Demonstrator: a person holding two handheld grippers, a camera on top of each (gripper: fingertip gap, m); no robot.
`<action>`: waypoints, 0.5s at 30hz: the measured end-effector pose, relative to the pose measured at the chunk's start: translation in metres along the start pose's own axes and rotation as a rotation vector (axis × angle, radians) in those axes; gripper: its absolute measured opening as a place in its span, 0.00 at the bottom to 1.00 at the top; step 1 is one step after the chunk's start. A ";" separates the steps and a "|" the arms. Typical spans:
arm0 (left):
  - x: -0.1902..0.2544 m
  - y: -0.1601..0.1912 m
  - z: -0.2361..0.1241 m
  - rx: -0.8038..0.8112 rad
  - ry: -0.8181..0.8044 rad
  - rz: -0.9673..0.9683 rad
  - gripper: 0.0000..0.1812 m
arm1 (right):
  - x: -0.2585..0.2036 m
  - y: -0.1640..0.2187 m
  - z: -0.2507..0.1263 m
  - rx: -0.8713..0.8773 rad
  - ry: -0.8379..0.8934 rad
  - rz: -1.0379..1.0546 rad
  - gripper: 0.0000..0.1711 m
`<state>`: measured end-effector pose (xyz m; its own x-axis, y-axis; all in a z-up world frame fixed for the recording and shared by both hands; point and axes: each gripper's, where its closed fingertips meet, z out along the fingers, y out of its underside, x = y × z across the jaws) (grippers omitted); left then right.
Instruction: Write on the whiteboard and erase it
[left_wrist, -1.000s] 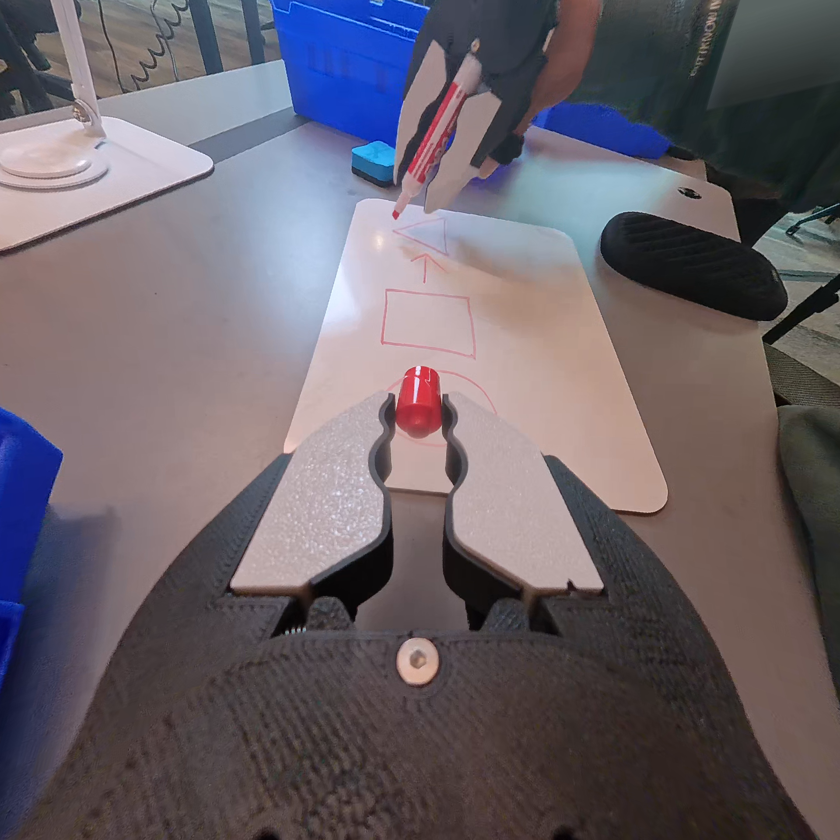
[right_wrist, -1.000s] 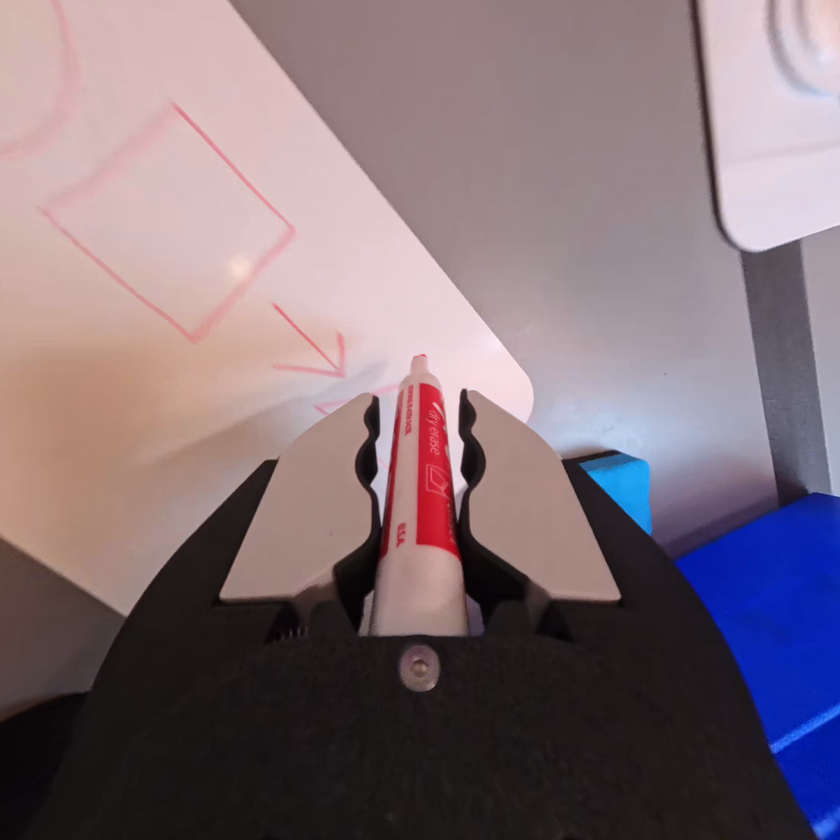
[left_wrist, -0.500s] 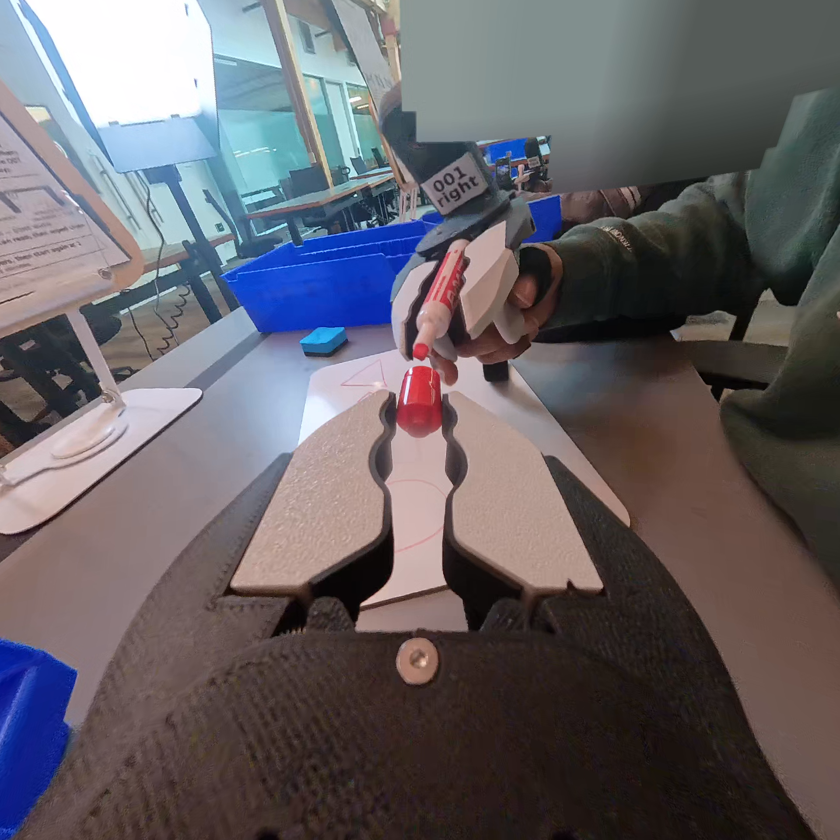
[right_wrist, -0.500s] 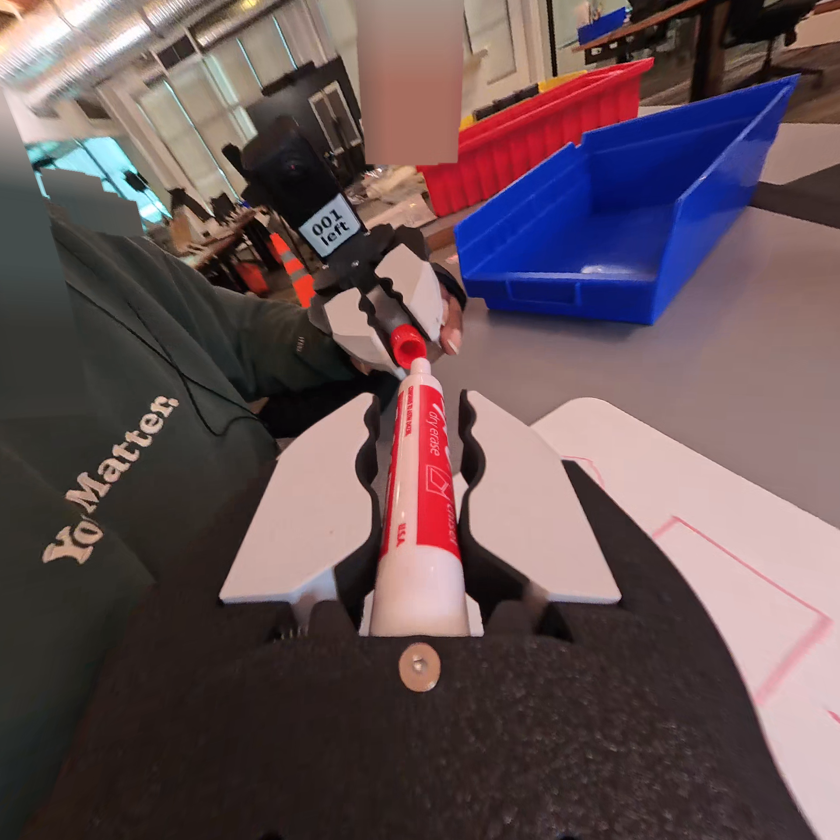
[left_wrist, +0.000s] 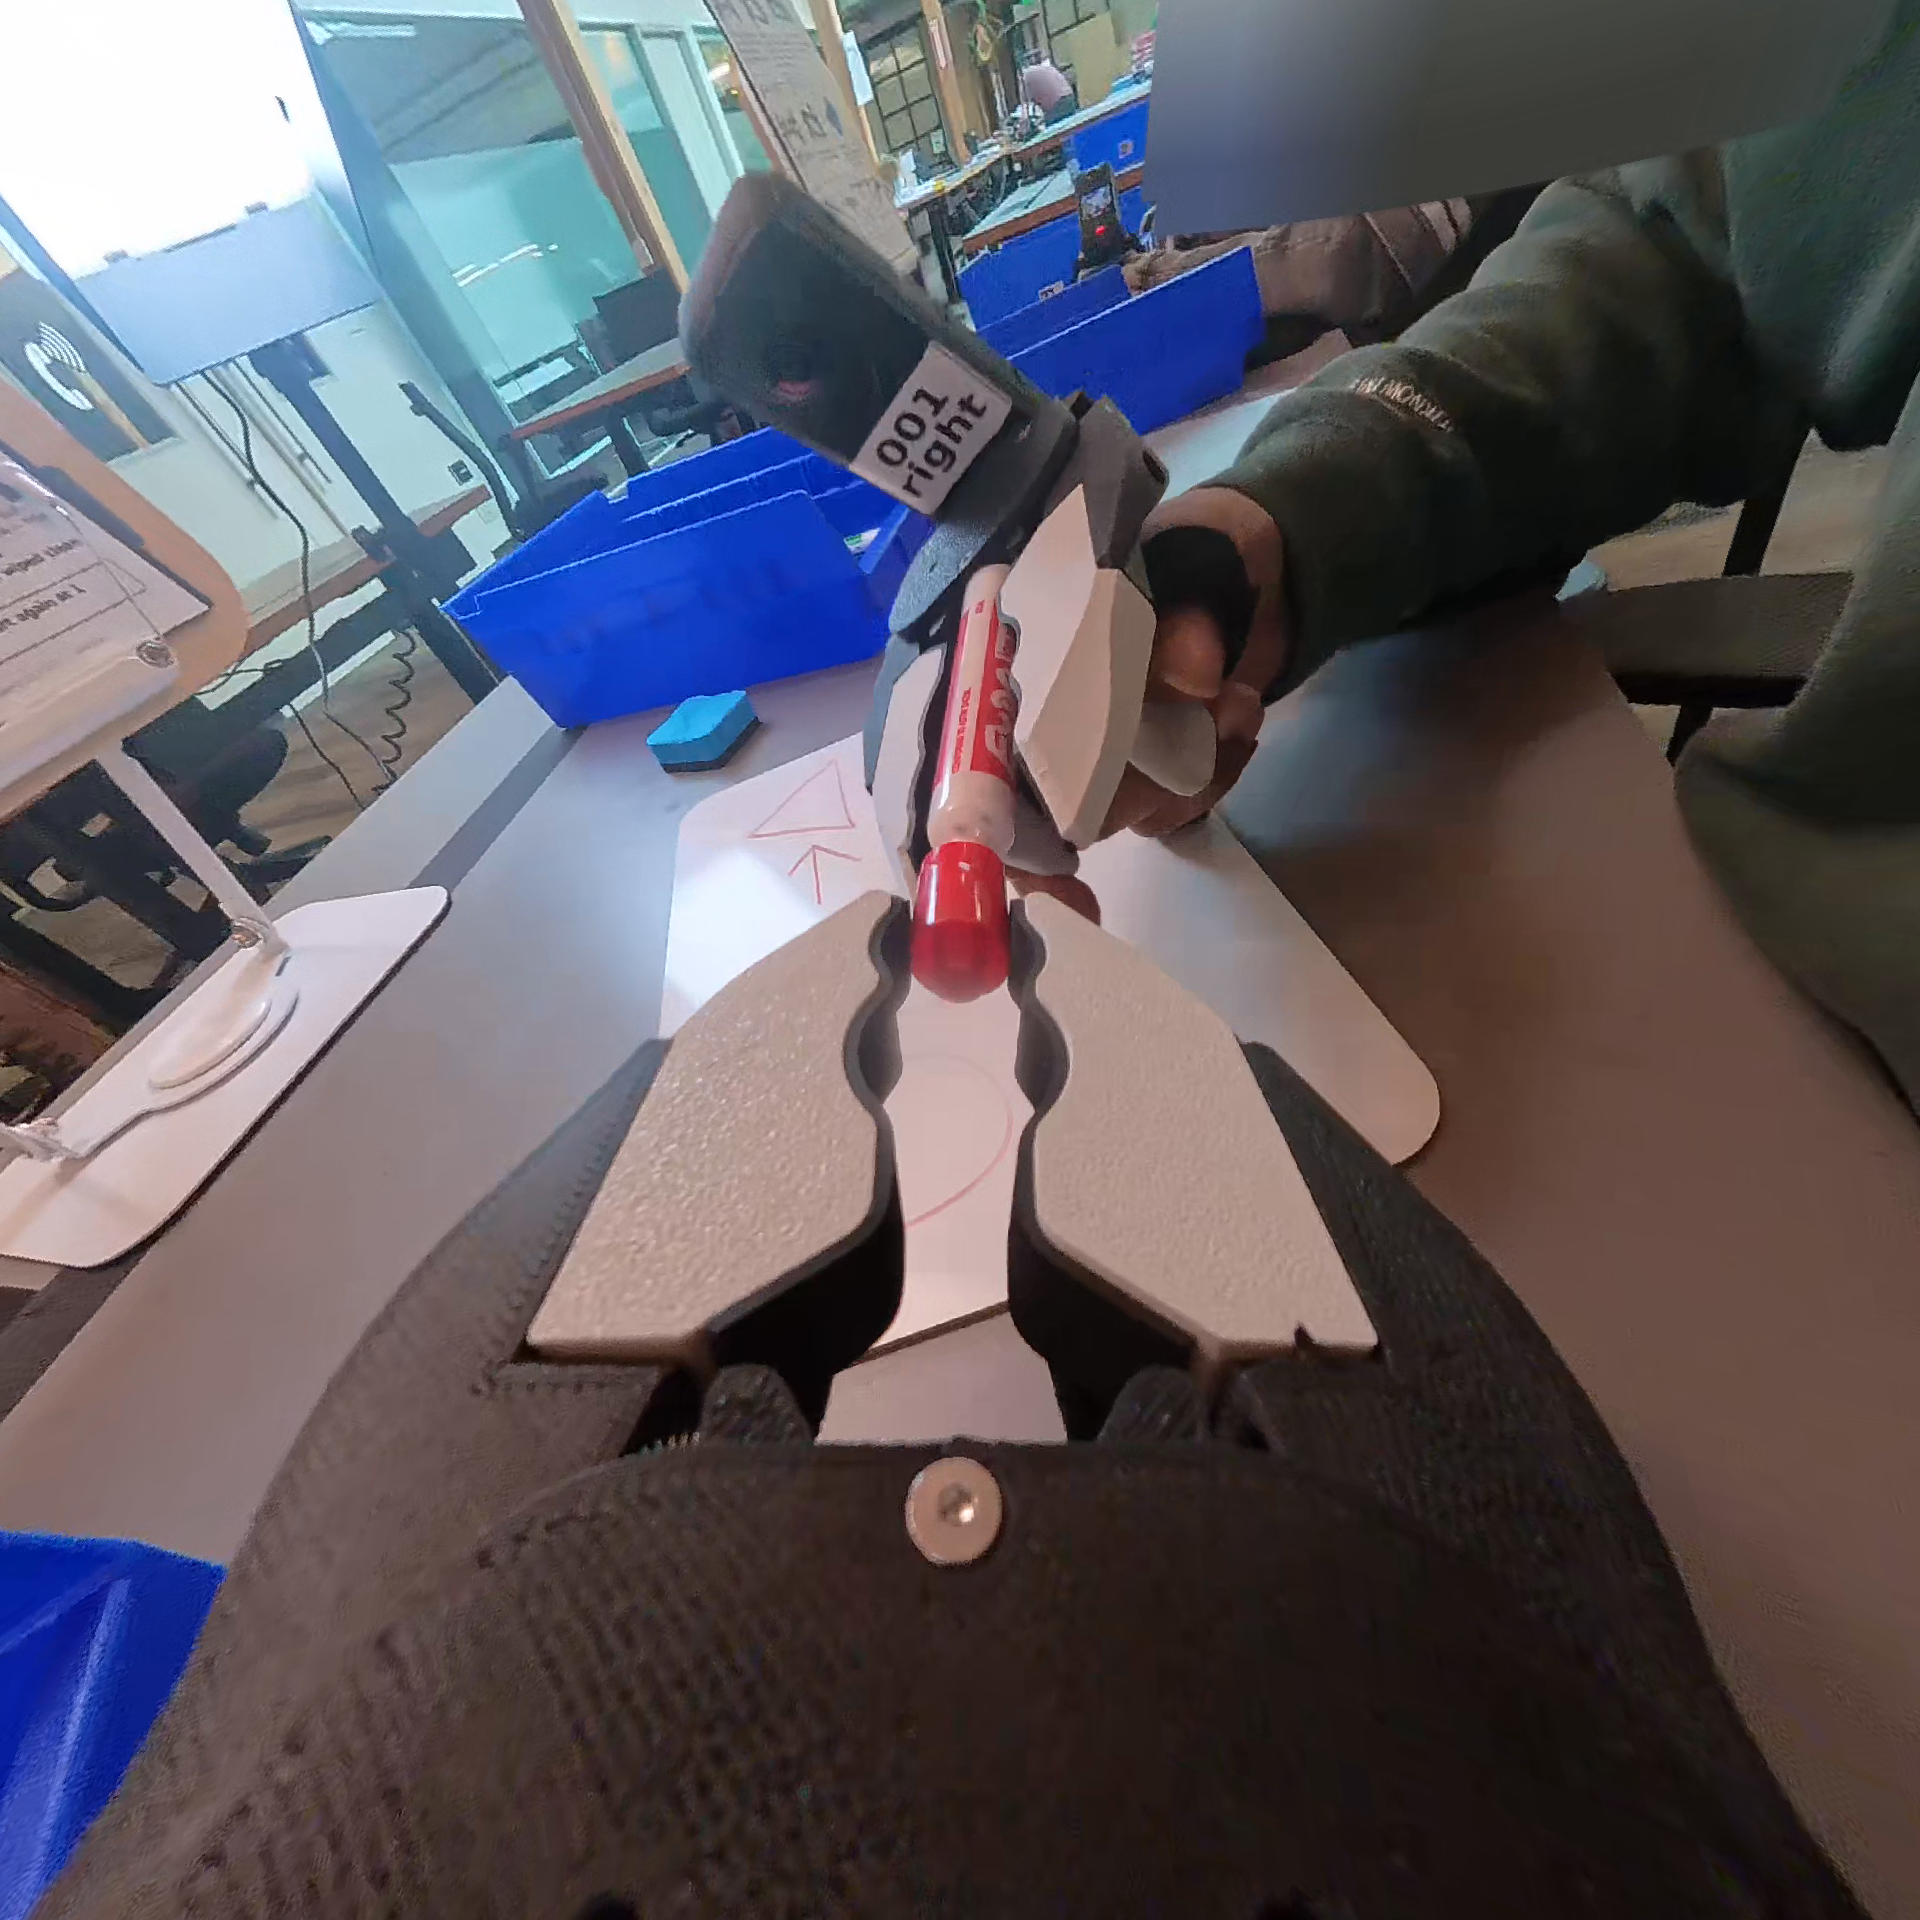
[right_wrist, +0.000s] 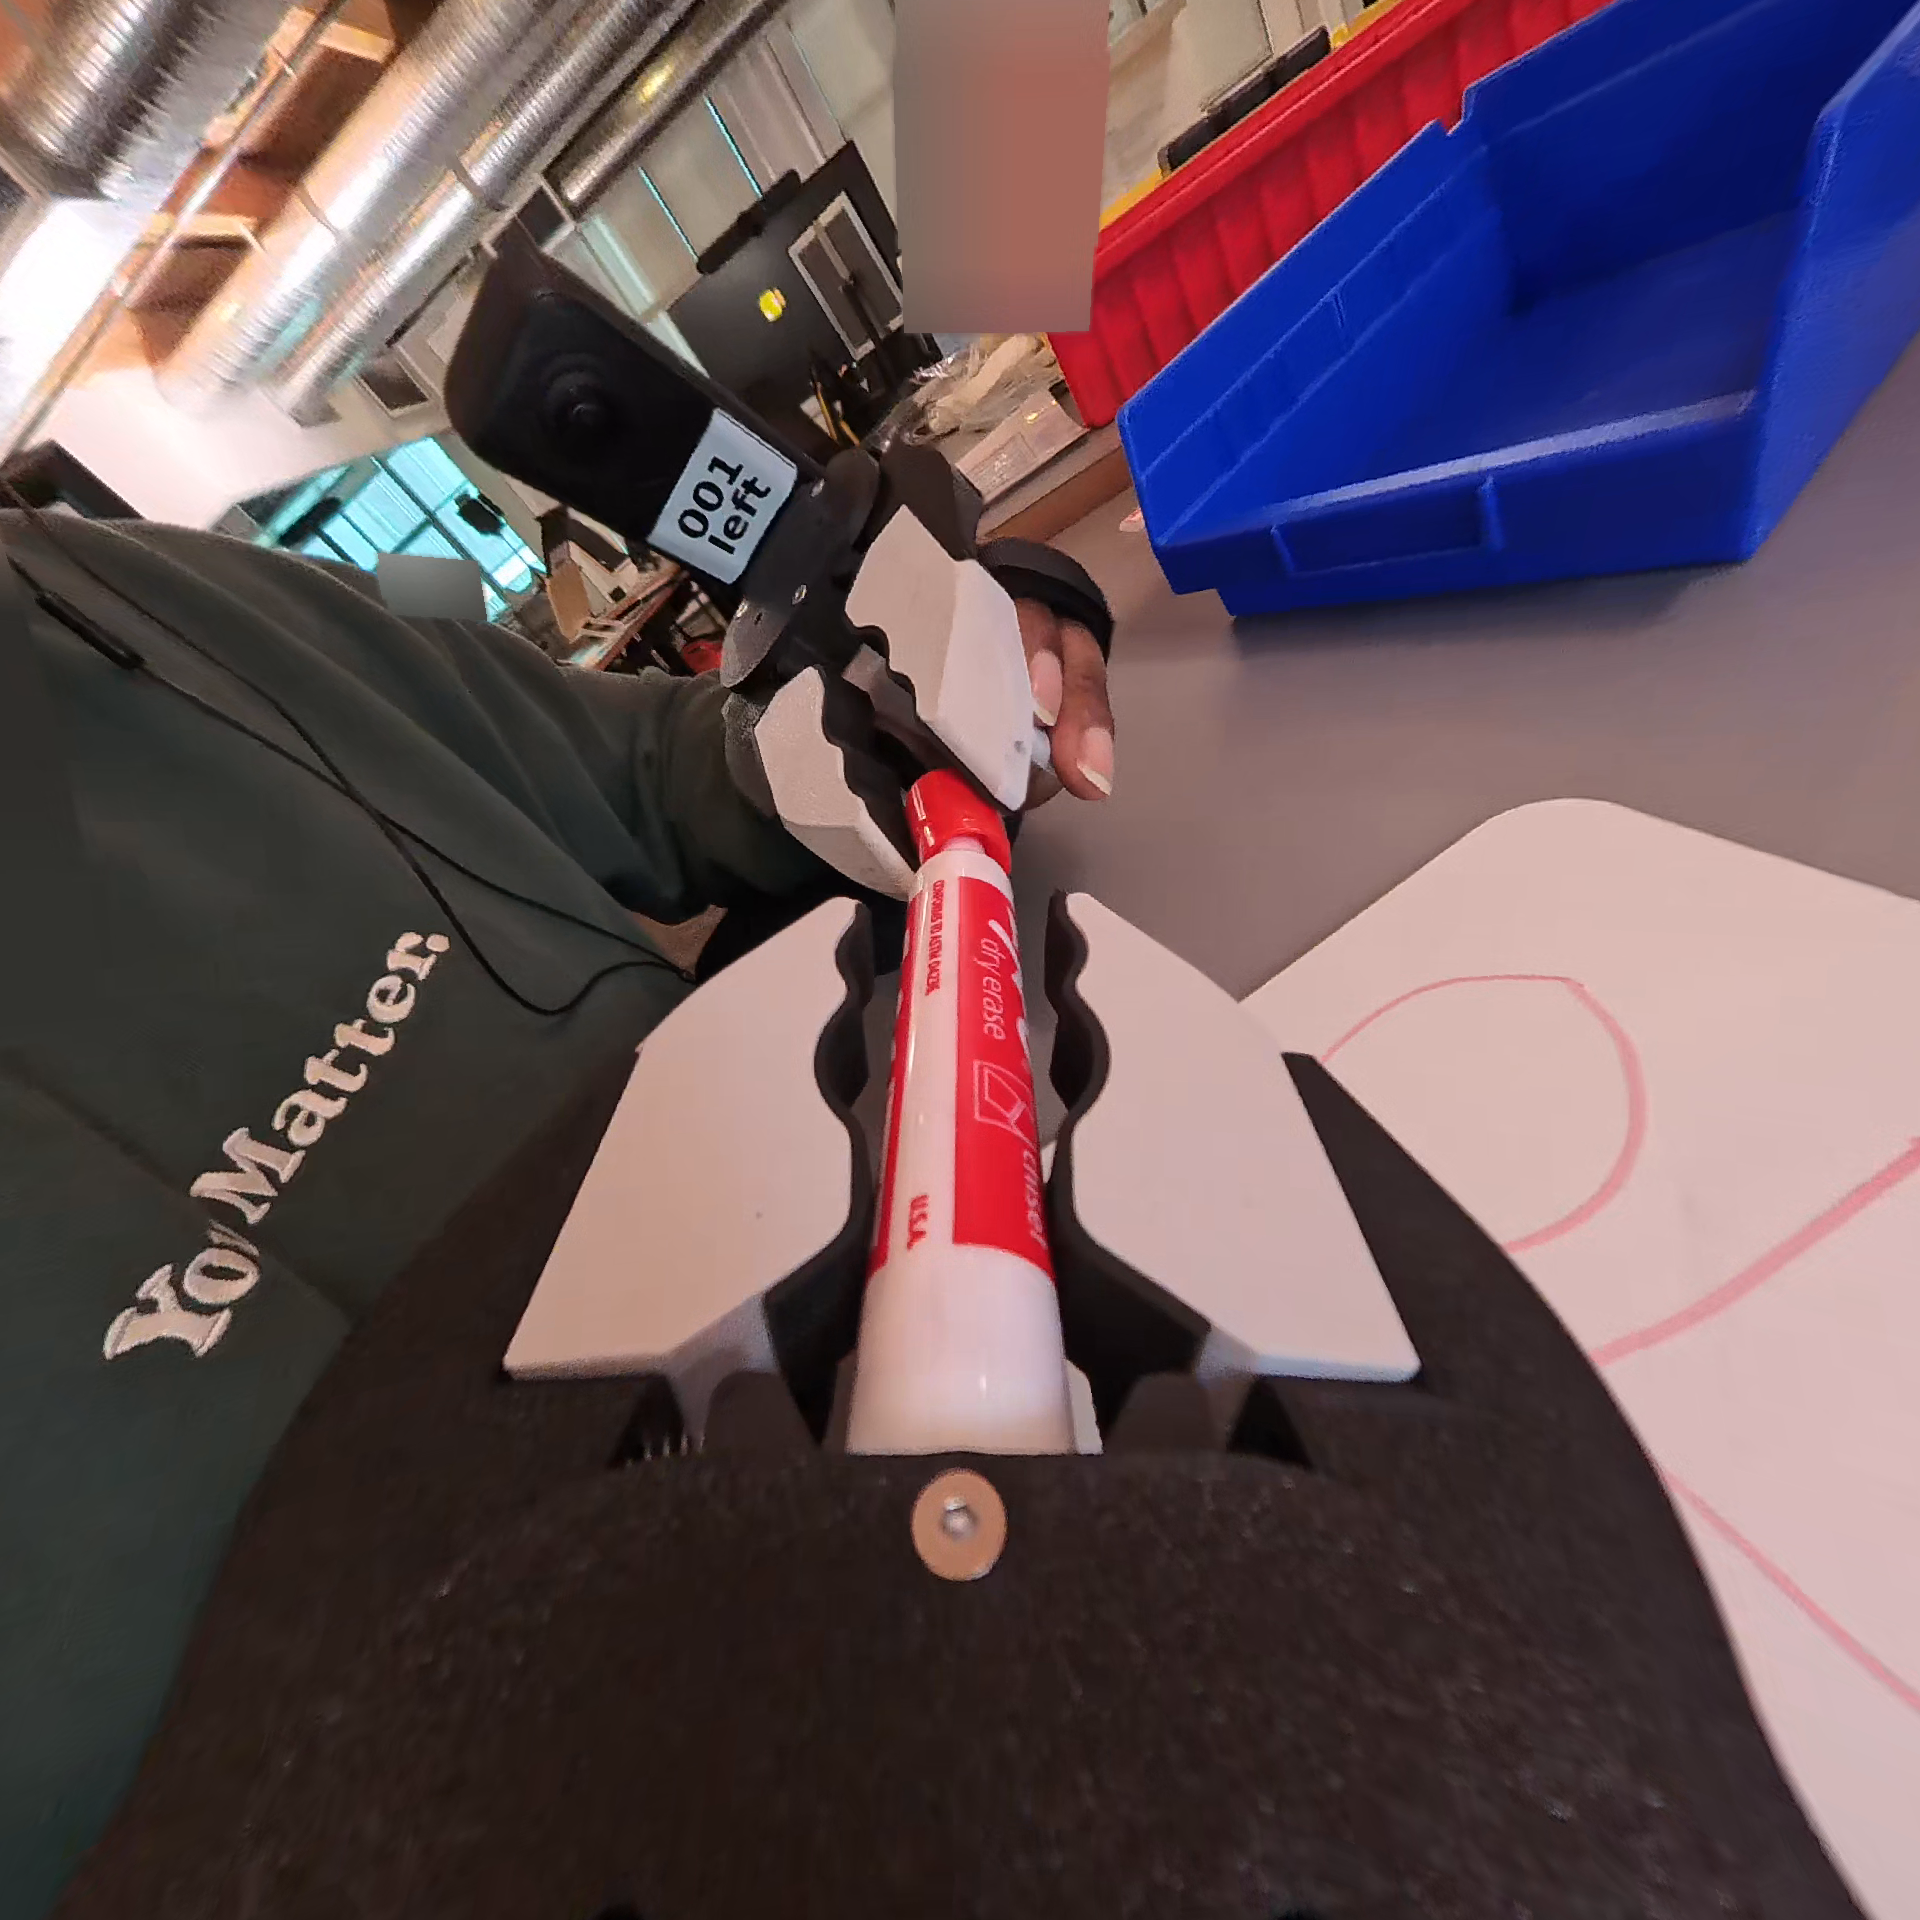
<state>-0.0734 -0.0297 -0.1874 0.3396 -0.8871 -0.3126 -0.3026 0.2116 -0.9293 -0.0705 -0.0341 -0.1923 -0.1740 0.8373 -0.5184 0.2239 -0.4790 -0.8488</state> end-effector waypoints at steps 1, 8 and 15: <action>0.001 0.002 0.001 -0.013 0.000 0.011 0.10 | 0.000 0.002 0.000 0.002 -0.006 0.008 0.19; 0.008 0.006 0.005 -0.045 0.017 0.035 0.10 | -0.001 0.007 -0.002 0.048 -0.067 0.087 0.19; 0.022 -0.001 0.009 -0.002 0.079 0.031 0.10 | -0.010 0.007 0.000 0.065 -0.119 0.113 0.18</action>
<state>-0.0575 -0.0452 -0.1950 0.2588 -0.9099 -0.3243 -0.3139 0.2383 -0.9191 -0.0670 -0.0463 -0.1933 -0.2643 0.7420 -0.6161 0.1863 -0.5875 -0.7875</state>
